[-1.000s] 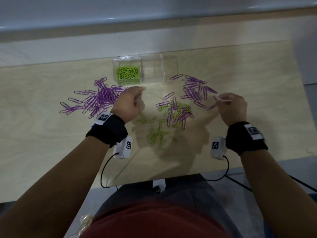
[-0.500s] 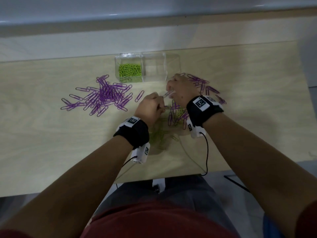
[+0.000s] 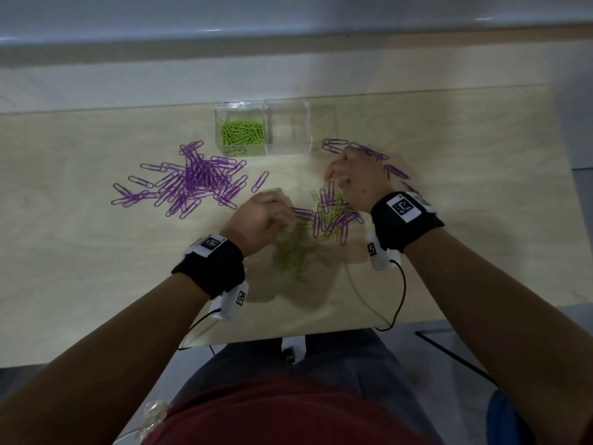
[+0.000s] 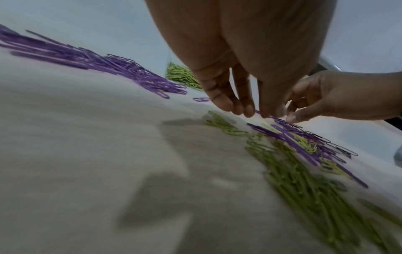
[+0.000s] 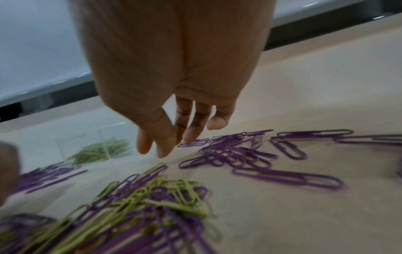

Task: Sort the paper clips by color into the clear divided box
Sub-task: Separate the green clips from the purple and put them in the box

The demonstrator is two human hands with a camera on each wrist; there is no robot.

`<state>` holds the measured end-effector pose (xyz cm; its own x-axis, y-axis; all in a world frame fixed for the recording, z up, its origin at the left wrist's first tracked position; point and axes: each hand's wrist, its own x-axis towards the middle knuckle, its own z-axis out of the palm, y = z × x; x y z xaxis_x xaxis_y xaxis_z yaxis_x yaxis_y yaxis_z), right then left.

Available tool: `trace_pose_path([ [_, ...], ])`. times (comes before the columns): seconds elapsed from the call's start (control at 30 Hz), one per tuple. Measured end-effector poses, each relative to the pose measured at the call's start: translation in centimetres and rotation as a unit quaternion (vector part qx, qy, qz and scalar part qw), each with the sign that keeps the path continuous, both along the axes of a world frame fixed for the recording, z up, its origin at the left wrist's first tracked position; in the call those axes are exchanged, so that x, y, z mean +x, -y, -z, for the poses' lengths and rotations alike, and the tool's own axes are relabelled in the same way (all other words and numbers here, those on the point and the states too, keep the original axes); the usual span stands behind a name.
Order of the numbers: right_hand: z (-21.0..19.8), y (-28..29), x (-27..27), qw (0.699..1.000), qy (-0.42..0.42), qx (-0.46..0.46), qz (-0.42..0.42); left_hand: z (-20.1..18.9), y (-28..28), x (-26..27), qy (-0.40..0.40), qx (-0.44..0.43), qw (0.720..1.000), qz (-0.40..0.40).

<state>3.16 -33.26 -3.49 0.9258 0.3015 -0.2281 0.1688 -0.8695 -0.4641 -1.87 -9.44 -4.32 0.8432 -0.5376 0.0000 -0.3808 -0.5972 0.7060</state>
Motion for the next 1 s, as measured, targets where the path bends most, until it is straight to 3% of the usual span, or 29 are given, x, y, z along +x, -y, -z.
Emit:
trace_pose_path([
  [0.27,0.4,-0.6,-0.3,0.997,-0.026,-0.061,-0.032,0.7,3.1,1.8,-0.092,0.158,0.983,-0.021],
  [0.37,0.5,-0.5,-0.5,0.995,-0.026,-0.078,-0.054,0.4,2.6,1.9,-0.118,0.100,0.987,-0.033],
  [0.47,0.3,0.2,-0.6,0.998,-0.039,-0.017,-0.038,-0.6,1.4,2.4,-0.146,-0.007,0.980,-0.137],
  [0.6,-0.4,2.4,-0.7,0.992,-0.022,0.088,0.083,-1.1,-0.8,3.9,-0.110,0.004,0.964,-0.243],
  [0.7,-0.4,4.7,-1.3,0.983,0.022,0.044,0.178,-0.9,-1.2,4.5,-0.012,0.118,0.968,-0.222],
  [0.8,-0.1,5.0,-2.0,0.982,0.023,-0.030,0.184,-1.1,1.6,4.0,0.077,0.123,0.978,-0.147],
  [0.9,-0.4,3.6,-2.8,0.988,-0.028,-0.060,0.137,-0.8,5.6,3.5,-0.025,0.135,0.982,-0.126],
  [1.0,-0.7,3.0,-4.1,0.985,-0.057,-0.059,0.154,0.1,8.4,3.9,-0.094,0.175,0.972,-0.128],
])
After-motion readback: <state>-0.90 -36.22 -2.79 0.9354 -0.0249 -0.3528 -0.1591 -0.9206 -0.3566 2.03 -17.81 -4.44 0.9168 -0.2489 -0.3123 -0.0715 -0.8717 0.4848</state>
